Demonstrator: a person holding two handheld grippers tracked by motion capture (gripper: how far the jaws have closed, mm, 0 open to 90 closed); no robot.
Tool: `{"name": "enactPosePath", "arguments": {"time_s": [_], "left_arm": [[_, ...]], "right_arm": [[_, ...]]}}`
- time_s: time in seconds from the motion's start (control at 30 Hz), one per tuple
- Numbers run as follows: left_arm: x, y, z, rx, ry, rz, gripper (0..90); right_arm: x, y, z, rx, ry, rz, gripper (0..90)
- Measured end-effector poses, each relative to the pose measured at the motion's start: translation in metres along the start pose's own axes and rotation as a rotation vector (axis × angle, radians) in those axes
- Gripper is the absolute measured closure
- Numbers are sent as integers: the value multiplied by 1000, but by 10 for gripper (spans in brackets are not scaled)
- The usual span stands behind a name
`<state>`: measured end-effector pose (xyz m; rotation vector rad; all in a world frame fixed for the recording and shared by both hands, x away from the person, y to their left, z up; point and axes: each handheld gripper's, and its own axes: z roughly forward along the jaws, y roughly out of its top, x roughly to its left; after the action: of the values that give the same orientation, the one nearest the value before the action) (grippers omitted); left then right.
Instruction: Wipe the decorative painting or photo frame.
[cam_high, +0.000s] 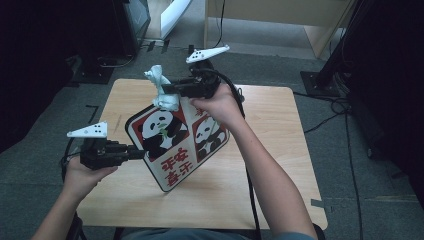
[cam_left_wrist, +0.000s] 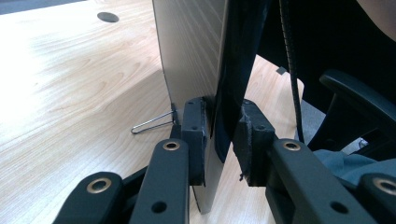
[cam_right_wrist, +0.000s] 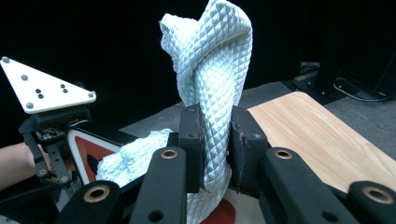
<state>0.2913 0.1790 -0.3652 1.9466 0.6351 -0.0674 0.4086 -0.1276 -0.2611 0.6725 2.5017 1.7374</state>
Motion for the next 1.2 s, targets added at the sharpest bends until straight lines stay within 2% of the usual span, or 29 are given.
{"name": "enactPosePath", "arguments": {"time_s": [0.43,0.73,1.2], "left_arm": [[1,0,-1,-4,7,-11,767],[2,0,-1,-2,8,-13,772],[3,0,-2,0,11,-12,776]], "right_arm": [[-11,-2,-13,-3,-41,25,767],[-17,-1,-20,-1,-70,18,767],[-29,-3,-30,-6,-117,46,762]]}}
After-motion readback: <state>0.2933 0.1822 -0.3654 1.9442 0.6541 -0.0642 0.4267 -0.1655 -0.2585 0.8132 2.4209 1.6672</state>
